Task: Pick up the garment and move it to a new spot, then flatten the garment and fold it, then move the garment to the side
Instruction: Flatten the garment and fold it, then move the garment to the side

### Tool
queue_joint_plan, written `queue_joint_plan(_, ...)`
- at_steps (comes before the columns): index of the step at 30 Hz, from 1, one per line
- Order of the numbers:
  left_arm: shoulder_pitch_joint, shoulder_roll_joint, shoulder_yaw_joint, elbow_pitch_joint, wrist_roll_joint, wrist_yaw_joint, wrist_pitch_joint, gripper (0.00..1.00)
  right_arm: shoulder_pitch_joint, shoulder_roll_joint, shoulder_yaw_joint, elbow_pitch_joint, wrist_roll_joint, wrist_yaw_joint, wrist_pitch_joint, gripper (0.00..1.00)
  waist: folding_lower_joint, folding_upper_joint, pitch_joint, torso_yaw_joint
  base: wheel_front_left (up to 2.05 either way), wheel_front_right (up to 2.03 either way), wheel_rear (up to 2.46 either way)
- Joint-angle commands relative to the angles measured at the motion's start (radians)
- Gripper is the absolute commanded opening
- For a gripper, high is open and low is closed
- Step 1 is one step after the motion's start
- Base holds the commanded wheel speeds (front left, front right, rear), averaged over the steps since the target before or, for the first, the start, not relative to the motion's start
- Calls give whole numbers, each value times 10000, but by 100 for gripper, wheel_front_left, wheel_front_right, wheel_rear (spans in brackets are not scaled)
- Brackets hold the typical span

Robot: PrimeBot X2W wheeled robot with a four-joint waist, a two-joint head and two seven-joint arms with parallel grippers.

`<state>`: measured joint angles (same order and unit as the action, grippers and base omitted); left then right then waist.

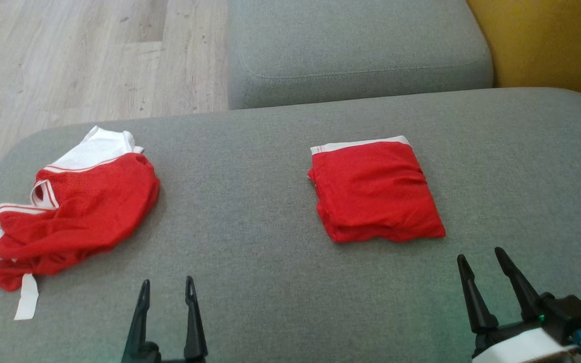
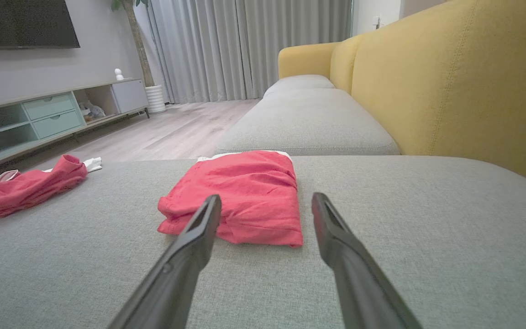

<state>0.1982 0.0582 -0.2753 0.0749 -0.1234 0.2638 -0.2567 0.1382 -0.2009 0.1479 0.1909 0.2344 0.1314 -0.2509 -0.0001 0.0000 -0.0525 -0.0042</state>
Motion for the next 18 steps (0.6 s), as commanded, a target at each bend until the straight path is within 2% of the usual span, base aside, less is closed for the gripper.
queue_joint_plan(1, -269, -57, 316, -238, 72, -58, -51, 100, -266, -117, 123, -354, -78, -7, -108, 100, 1, 0, 12, 29, 0, 0, 0)
queue_joint_plan(18, -237, -77, 193, -175, 266, -266, -51, 100, -237, -121, 6, -390, -80, -7, -108, 100, 1, 0, 31, 239, 0, 0, 0)
